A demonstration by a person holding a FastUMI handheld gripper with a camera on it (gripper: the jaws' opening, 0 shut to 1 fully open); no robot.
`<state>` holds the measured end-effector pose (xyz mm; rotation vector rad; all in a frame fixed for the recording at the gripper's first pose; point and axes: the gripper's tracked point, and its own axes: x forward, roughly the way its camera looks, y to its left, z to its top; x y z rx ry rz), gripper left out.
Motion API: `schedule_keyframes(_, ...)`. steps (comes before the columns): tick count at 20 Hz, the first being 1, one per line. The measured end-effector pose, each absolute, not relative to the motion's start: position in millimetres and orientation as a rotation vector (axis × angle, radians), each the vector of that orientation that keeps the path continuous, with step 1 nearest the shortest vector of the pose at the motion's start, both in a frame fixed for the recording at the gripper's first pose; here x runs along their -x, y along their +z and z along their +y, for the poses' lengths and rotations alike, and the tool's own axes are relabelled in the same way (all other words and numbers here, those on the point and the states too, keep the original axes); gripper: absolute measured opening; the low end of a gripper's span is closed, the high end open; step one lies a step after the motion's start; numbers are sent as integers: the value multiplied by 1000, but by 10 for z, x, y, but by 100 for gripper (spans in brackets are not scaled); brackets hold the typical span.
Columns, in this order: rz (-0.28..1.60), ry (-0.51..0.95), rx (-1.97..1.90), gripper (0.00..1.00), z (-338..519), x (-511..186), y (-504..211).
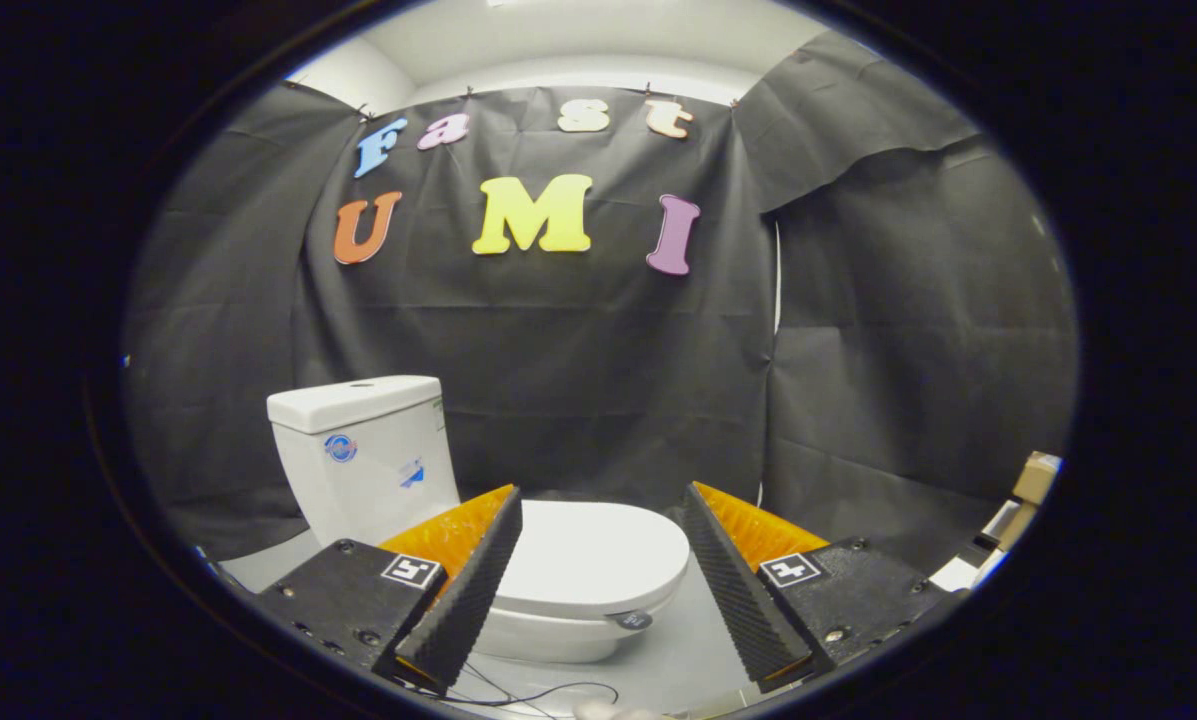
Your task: Open the toilet lid.
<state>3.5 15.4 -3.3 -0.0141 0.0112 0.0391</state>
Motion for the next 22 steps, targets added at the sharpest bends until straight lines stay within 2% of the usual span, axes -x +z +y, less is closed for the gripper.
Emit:
schedule_keyframes(8,12,46,17,100,123,-312,42)
schedule_keyframes(11,28,90,1,100,148,-448,16)
schedule_keyframes(16,101,95,-54,100,-137,-845,-224)
schedule_keyframes(22,253,117,-160,100,-482,-1273,-838)
